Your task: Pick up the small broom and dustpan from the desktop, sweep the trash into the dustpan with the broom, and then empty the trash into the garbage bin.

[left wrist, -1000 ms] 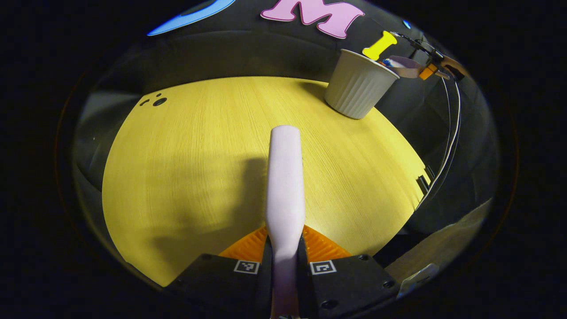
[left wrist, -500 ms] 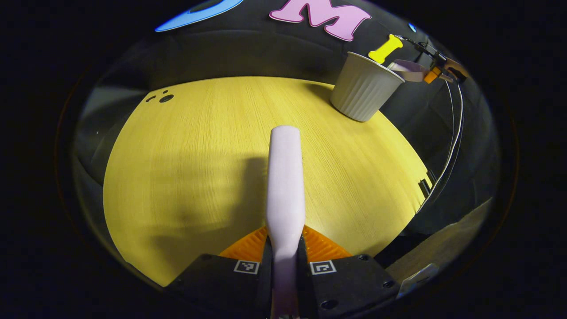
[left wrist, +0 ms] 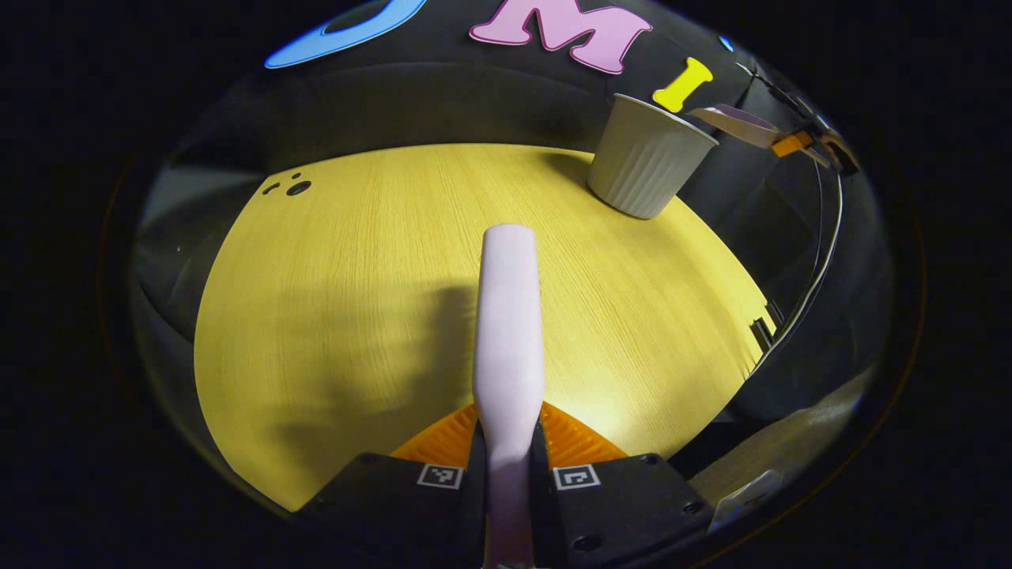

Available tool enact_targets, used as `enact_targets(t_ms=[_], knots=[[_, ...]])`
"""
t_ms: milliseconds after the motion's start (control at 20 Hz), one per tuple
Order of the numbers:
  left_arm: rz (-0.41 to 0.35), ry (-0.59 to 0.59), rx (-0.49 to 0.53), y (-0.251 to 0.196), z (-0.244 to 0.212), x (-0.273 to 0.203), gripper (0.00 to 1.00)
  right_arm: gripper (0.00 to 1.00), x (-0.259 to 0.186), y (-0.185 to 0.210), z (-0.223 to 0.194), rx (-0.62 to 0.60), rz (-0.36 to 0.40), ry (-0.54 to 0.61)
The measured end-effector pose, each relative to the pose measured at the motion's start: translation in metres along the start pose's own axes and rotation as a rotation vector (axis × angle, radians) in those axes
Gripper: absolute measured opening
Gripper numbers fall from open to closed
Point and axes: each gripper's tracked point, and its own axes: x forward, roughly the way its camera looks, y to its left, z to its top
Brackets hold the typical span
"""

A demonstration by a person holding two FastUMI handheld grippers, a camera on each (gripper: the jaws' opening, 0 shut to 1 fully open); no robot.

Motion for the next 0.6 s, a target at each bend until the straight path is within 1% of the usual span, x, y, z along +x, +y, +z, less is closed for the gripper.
enact_targets(t_ms=[50,100,150,200,250,350,400,500,600], knots=[[0.003,0.000,0.001,0.000,0.000,-0.001,0.27,0.37,-0.005,0.011,-0.006,0.004,0.017,-0.020],[0.007,0.001,0.005,0.000,0.000,0.000,0.27,0.37,-0.010,0.025,-0.012,0.008,0.039,-0.036],[0.013,0.002,0.010,0.000,0.001,-0.001,0.27,0.39,-0.014,0.039,-0.020,0.013,0.059,-0.052],[0.020,0.001,0.014,0.001,0.002,0.000,0.27,0.36,-0.015,0.056,-0.027,0.015,0.084,-0.059],[0.028,-0.001,0.019,0.002,0.004,-0.001,0.26,0.39,-0.016,0.073,-0.034,0.023,0.101,-0.073],[0.046,-0.010,0.029,0.003,0.008,-0.001,0.29,0.34,-0.007,0.121,-0.054,0.044,0.152,-0.091],[0.053,-0.015,0.030,0.004,0.010,-0.001,0.27,0.36,-0.002,0.143,-0.064,0.064,0.184,-0.091],[0.065,-0.019,0.035,0.004,0.011,0.001,0.28,0.37,0.014,0.191,-0.082,0.116,0.254,-0.081],[0.085,-0.021,0.052,0.007,0.011,0.003,0.27,0.36,0.032,0.229,-0.097,0.156,0.294,-0.060]])
